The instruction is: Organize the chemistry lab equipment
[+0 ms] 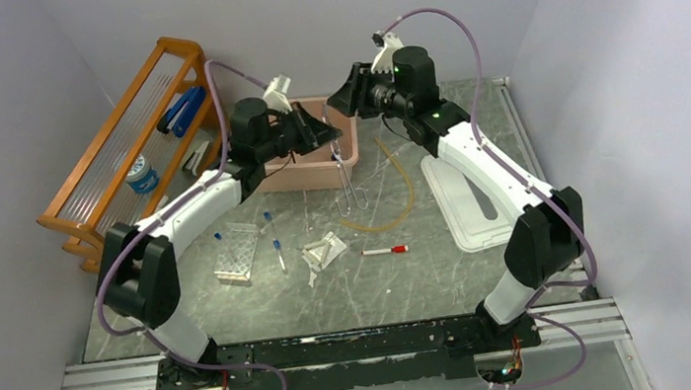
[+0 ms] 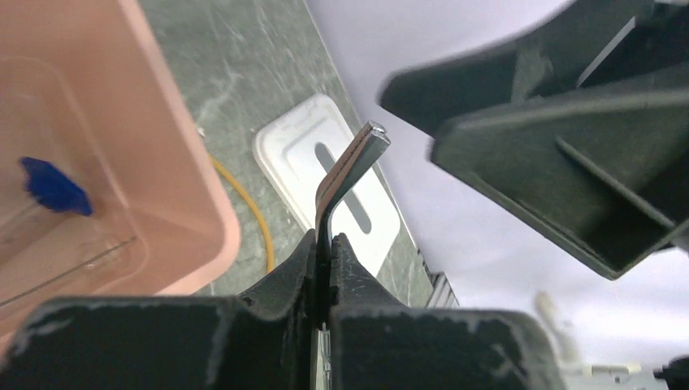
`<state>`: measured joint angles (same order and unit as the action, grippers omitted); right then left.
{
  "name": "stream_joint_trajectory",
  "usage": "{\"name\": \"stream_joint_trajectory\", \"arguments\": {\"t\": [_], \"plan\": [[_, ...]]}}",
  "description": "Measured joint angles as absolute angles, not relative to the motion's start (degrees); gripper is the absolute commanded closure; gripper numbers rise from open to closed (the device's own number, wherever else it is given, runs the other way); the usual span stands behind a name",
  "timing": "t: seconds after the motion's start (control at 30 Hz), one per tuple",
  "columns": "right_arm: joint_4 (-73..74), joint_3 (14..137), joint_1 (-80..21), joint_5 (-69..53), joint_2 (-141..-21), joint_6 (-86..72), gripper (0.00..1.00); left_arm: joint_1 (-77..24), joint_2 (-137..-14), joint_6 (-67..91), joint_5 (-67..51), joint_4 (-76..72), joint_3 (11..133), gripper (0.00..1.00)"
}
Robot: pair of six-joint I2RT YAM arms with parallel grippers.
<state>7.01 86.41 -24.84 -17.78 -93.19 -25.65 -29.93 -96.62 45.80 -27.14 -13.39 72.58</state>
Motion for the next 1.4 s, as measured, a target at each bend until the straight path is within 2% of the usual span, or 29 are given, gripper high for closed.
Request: {"name": "stream_joint_trajectory", "arguments": {"t": [0.17,0.33,0.57,0.67,0.73,0.9,0.93,1.03,1.13,1.23,1.4], "plan": [[6.52,84.29,-24.88,-16.99,-89.78,-25.36,0.5,-27.07,-92.42,47.92,-21.17,-13.91,69.95,0.95],[8.62,84.18,-27.68,-17.85,-89.23,-18.15,0.49,-25.5,-90.21,49.58,-15.4,-13.74,70.02,0.95],[16.27,88.99,-34.68,-17.52,-95.59,-8.03,0.49,-25.3,-90.19,50.83,-12.4,-12.16,70.48,0.95],[18.76,91.2,-35.09,-17.3,-98.72,-5.78,0.52,-25.04,-90.06,51.05,-11.79,-11.77,70.48,0.95],[20.12,92.42,-35.09,-17.43,-100.29,-4.47,0.6,-24.77,-89.89,51.13,-11.77,-11.55,70.48,0.95],[23.42,95.98,-35.35,-18.55,-103.09,-1.15,0.97,-23.75,-89.45,51.18,-11.55,-10.85,70.48,0.94],[23.88,96.55,-35.55,-18.31,-103.39,-0.75,1.0,-23.51,-89.23,51.09,-11.57,-10.52,70.46,0.88],[25.06,98.28,-35.4,-18.74,-104.36,1.45,1.0,-23.22,-88.23,50.04,-11.0,-9.3,70.46,0.56],[26.41,100.36,-35.35,-18.87,-105.82,5.32,1.0,-22.46,-86.39,48.23,-9.13,-5.72,70.46,0.32],[27.38,103.24,-35.2,-19.35,-108.36,10.26,1.0,-20.45,-83.96,45.84,-6.92,-1.28,70.54,0.22],[28.99,109.32,-34.68,-20.51,-114.28,18.68,1.0,-16.23,-78.78,40.75,-1.87,6.39,70.59,0.19]]}}
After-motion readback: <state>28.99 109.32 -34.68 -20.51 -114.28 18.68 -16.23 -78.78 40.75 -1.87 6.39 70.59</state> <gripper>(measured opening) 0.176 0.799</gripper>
